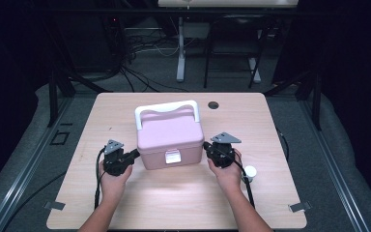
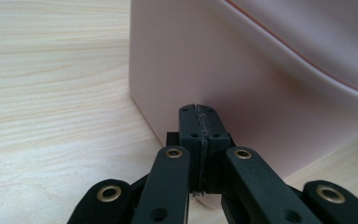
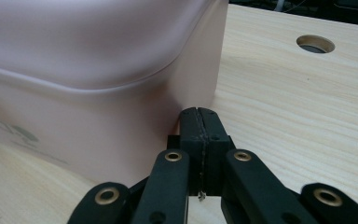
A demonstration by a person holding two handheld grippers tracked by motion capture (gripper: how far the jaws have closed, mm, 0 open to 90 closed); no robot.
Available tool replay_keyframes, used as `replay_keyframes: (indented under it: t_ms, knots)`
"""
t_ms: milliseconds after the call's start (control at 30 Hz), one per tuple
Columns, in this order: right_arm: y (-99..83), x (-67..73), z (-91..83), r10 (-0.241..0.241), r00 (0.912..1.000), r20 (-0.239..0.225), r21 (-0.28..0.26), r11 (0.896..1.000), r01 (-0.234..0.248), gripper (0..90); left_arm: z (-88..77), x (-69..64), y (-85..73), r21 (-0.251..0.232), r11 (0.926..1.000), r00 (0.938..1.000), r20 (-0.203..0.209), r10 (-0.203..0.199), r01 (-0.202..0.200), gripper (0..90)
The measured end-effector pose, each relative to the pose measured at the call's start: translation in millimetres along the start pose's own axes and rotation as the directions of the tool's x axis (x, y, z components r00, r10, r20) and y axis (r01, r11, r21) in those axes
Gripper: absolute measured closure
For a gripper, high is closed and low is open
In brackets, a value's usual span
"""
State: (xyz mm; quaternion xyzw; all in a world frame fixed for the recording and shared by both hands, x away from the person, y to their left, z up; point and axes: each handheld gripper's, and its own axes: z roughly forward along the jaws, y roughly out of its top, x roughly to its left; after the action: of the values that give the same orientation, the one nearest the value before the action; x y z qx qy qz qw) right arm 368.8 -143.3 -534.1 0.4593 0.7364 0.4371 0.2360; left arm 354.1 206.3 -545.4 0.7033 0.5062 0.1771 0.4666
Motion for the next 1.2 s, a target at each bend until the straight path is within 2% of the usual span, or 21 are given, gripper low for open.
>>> replay_keyframes:
  t_ms: [200, 533, 1200]
  knots:
    - [-2.7, 6.7, -2.9, 0.016, 0.9998, 0.007, -0.001, 1.000, -0.016, 90.0, -2.1, 3.5, 0.5, 0.009, 0.9999, 0.9999, 0.014, 0.004, -0.004, 90.0]
    - [-7.3, 16.6, -15.2, -0.036, 0.9993, 0.014, 0.021, 0.999, 0.035, 90.0, -6.2, 1.8, 0.4, 0.021, 0.9997, 0.9998, 0.009, 0.016, -0.016, 90.0]
    - [-18.9, 26.0, -38.0, -0.065, 0.9979, -0.007, 0.040, 0.997, 0.065, 90.0, -22.7, -5.8, -6.9, 0.061, 0.9967, 0.9976, 0.046, 0.051, -0.054, 90.0]
